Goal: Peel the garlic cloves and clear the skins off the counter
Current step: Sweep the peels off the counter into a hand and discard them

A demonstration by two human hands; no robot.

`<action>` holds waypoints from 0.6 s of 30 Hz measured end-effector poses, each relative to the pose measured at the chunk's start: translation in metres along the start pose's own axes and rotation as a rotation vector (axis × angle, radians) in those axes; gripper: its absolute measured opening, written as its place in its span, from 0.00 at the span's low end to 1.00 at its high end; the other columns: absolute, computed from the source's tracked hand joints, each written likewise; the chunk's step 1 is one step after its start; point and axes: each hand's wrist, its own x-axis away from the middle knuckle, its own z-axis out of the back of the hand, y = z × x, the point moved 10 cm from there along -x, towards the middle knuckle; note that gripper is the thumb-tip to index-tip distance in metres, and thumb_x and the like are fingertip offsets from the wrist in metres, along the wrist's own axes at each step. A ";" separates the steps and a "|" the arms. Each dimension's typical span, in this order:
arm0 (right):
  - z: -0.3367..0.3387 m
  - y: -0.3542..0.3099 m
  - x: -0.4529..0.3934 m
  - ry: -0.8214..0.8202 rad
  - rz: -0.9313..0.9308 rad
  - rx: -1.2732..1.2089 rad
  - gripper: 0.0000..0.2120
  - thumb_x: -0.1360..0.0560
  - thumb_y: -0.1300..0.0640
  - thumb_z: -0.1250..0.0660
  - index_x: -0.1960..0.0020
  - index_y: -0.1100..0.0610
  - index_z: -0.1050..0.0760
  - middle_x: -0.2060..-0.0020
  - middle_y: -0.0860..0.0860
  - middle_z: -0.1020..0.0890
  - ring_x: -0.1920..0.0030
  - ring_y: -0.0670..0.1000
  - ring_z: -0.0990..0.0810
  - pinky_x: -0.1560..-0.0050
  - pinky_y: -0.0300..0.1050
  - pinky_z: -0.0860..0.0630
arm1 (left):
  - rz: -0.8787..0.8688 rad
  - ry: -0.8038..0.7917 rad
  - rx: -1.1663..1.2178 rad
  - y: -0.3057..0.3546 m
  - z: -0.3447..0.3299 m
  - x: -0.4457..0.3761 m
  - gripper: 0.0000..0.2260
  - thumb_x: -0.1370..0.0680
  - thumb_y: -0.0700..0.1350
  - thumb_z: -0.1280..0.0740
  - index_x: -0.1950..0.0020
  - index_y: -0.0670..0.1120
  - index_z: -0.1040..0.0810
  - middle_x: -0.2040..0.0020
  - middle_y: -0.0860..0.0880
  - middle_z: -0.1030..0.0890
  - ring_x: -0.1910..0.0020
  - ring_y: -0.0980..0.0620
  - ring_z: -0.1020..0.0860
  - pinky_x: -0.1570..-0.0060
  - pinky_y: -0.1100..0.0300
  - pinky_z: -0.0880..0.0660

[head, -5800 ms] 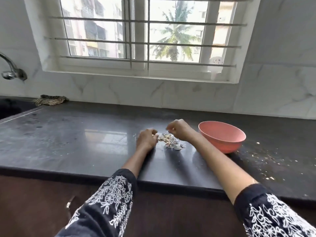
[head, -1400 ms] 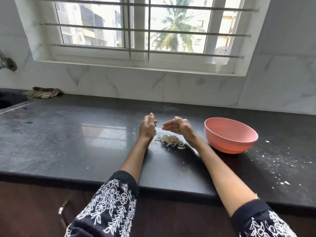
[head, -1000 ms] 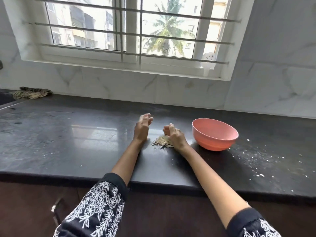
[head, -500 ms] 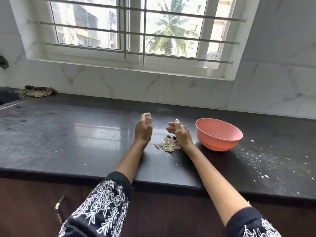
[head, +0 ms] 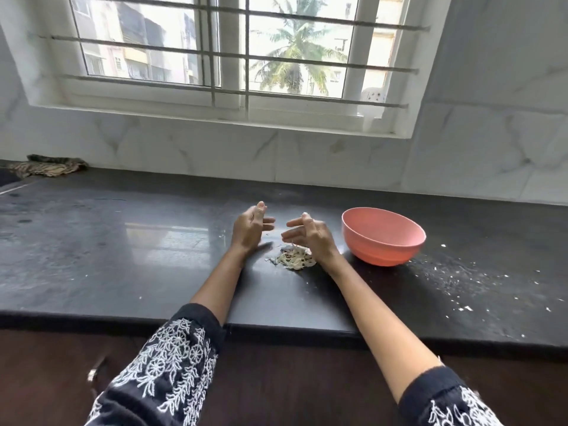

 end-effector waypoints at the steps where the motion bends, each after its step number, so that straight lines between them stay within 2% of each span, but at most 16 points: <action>1: 0.004 -0.003 0.001 0.024 0.015 -0.007 0.21 0.17 0.55 0.52 0.50 0.65 0.23 0.55 0.67 0.18 0.57 0.58 0.18 0.52 0.47 0.22 | 0.001 0.005 -0.014 0.002 0.002 0.003 0.24 0.23 0.60 0.46 0.40 0.43 0.27 0.54 0.42 0.20 0.52 0.42 0.20 0.45 0.45 0.25; 3: 0.003 0.003 0.002 -0.002 0.011 0.085 0.21 0.17 0.55 0.52 0.47 0.65 0.23 0.53 0.65 0.18 0.51 0.58 0.19 0.45 0.51 0.24 | 0.063 -0.053 -0.027 -0.006 -0.008 0.008 0.30 0.27 0.63 0.46 0.34 0.43 0.31 0.49 0.42 0.23 0.46 0.41 0.22 0.40 0.43 0.28; 6: -0.005 0.002 0.006 -0.071 0.014 0.191 0.23 0.20 0.48 0.51 0.46 0.60 0.22 0.53 0.62 0.17 0.48 0.56 0.19 0.43 0.50 0.26 | 0.061 -0.122 -0.047 -0.001 -0.026 0.023 0.24 0.19 0.56 0.46 0.31 0.41 0.34 0.40 0.41 0.25 0.43 0.43 0.23 0.39 0.44 0.28; 8: -0.003 -0.008 0.012 -0.051 0.032 0.150 0.20 0.19 0.50 0.51 0.48 0.58 0.23 0.57 0.63 0.17 0.54 0.56 0.18 0.50 0.47 0.24 | 0.010 -0.077 -0.042 0.009 -0.020 0.034 0.22 0.20 0.56 0.45 0.34 0.41 0.30 0.41 0.38 0.23 0.46 0.43 0.20 0.42 0.46 0.25; 10: 0.002 -0.007 0.016 0.006 -0.001 0.031 0.20 0.18 0.54 0.52 0.49 0.63 0.23 0.58 0.67 0.18 0.59 0.54 0.18 0.58 0.42 0.23 | -0.073 0.033 -0.057 0.019 -0.005 0.039 0.21 0.20 0.55 0.45 0.40 0.40 0.26 0.46 0.36 0.20 0.50 0.42 0.19 0.45 0.48 0.24; 12: 0.013 -0.004 0.015 0.087 -0.014 -0.032 0.21 0.17 0.54 0.51 0.50 0.64 0.23 0.56 0.68 0.19 0.55 0.58 0.18 0.51 0.46 0.22 | -0.092 0.084 -0.206 0.026 0.002 0.040 0.21 0.19 0.54 0.47 0.37 0.40 0.28 0.42 0.37 0.21 0.43 0.41 0.23 0.40 0.50 0.30; 14: 0.012 -0.002 0.013 0.085 -0.028 0.013 0.21 0.18 0.53 0.51 0.49 0.62 0.22 0.54 0.65 0.18 0.50 0.59 0.19 0.43 0.54 0.24 | -0.023 -0.002 -0.429 0.018 -0.010 0.034 0.23 0.18 0.55 0.50 0.29 0.41 0.35 0.34 0.39 0.27 0.34 0.40 0.30 0.33 0.50 0.38; 15: 0.009 -0.003 0.016 0.059 -0.043 0.061 0.21 0.17 0.52 0.52 0.47 0.63 0.23 0.54 0.65 0.18 0.49 0.60 0.19 0.43 0.54 0.25 | 0.005 -0.074 -0.465 0.012 -0.019 0.034 0.25 0.18 0.57 0.51 0.28 0.42 0.37 0.32 0.39 0.29 0.32 0.41 0.32 0.32 0.49 0.39; 17: 0.005 -0.007 0.022 0.025 -0.030 0.095 0.21 0.17 0.53 0.52 0.45 0.64 0.24 0.56 0.65 0.17 0.52 0.58 0.18 0.44 0.51 0.24 | 0.026 -0.166 -0.356 0.005 -0.031 0.037 0.28 0.20 0.60 0.50 0.29 0.41 0.37 0.35 0.37 0.26 0.36 0.41 0.27 0.33 0.49 0.34; 18: 0.005 -0.008 0.024 0.025 -0.010 0.070 0.21 0.17 0.53 0.53 0.45 0.63 0.25 0.57 0.66 0.18 0.55 0.57 0.18 0.46 0.51 0.24 | 0.022 -0.170 -0.255 0.005 -0.032 0.039 0.25 0.19 0.57 0.50 0.31 0.40 0.35 0.40 0.35 0.23 0.40 0.41 0.24 0.37 0.48 0.31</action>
